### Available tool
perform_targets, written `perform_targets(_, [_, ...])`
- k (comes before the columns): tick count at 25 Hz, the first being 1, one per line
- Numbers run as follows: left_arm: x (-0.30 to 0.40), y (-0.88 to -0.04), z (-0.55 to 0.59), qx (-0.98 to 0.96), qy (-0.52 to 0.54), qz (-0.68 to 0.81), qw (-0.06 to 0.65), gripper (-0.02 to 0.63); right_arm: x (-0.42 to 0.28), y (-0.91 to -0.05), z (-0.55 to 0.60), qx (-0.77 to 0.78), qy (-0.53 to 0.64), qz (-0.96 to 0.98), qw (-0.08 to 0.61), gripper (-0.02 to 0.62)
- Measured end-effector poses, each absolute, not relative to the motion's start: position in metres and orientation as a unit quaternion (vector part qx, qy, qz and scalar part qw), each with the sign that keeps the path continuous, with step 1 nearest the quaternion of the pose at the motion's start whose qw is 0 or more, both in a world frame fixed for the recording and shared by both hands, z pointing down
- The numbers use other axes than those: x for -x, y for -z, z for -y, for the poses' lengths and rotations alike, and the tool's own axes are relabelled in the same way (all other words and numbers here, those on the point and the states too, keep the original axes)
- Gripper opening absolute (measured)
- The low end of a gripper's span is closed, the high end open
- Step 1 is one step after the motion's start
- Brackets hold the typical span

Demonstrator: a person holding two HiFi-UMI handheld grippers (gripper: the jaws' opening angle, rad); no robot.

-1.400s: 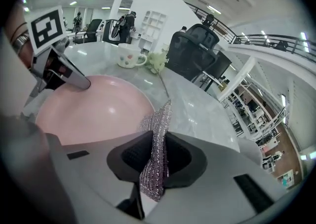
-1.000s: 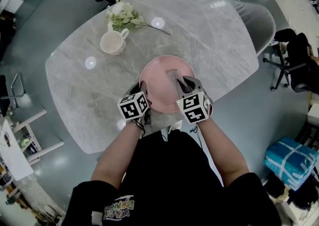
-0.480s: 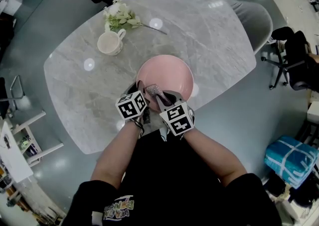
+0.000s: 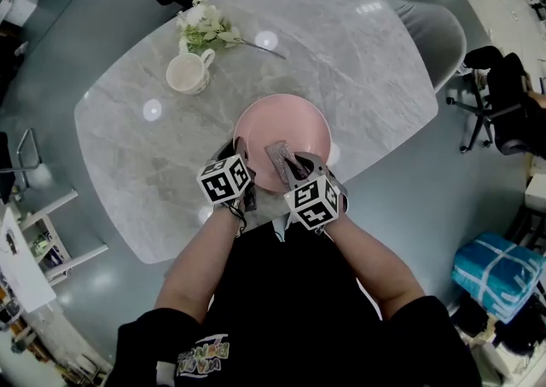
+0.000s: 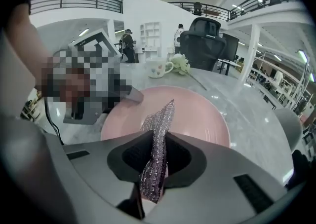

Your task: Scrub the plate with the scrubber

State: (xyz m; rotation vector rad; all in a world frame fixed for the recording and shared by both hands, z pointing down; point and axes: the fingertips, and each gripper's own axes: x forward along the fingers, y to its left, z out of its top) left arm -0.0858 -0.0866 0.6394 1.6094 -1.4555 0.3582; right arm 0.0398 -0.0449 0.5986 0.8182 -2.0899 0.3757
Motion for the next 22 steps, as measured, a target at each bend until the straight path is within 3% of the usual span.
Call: perform_targets(22, [0.085, -0.641, 0.087, -0.658, -0.154, 0.582, 0.452, 0.038, -0.11, -0.602, 0.1, -0.34, -0.029, 0.803, 0.489, 0.074])
